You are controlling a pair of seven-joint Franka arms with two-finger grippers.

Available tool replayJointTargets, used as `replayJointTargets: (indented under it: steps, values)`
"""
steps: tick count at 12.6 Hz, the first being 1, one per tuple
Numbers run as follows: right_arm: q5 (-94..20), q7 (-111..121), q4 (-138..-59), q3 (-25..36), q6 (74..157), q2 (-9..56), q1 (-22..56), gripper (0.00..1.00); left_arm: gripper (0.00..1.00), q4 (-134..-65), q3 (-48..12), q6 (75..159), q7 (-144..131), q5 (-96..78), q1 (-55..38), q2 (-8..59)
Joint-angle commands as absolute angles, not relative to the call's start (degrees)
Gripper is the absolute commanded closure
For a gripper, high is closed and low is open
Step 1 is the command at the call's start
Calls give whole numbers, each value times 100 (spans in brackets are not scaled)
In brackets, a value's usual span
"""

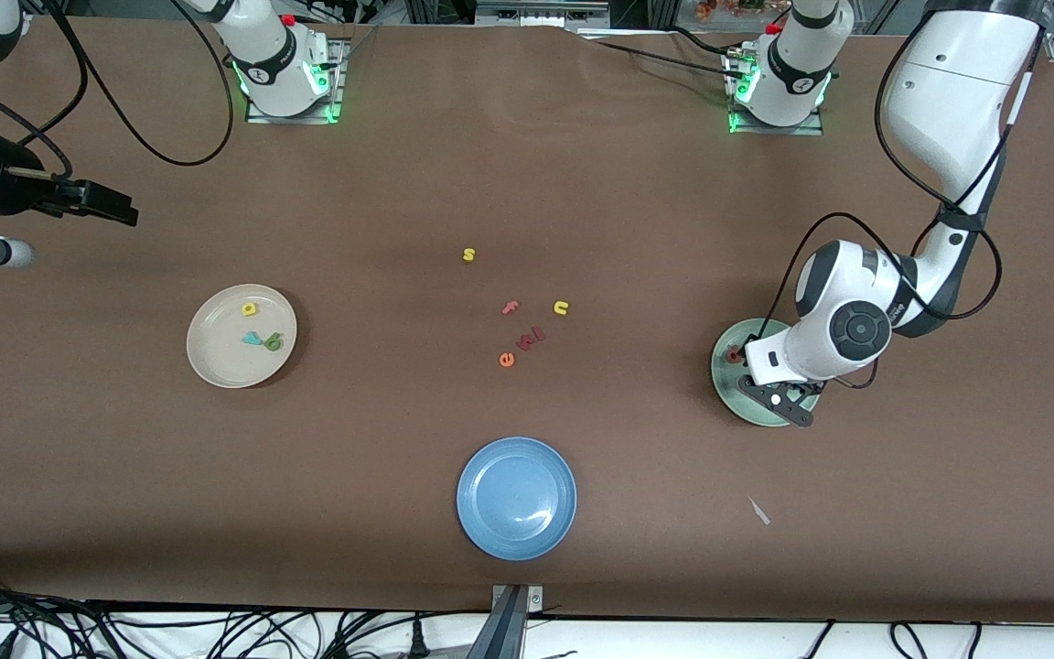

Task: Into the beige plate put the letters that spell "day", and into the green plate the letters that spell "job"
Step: 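Carry the blue o to the green plate and release it with the left gripper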

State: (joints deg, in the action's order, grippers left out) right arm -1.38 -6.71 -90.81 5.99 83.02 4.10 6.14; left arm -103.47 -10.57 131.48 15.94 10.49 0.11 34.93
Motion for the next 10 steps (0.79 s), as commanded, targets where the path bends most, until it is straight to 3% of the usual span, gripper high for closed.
replayJointTargets:
  steps: [1,7,10]
  values:
    - [-220,-668,-9009,606,8314,431,624,0,0,-10179,-1107,12668,1512,968,53,3139]
    - [-220,-668,-9009,606,8323,439,624,0,0,-9099,-1099,10743,924,387,0,2497]
    - [-211,-677,-9009,606,8323,439,624,0,0,-8877,-1099,10197,581,378,9,2032]
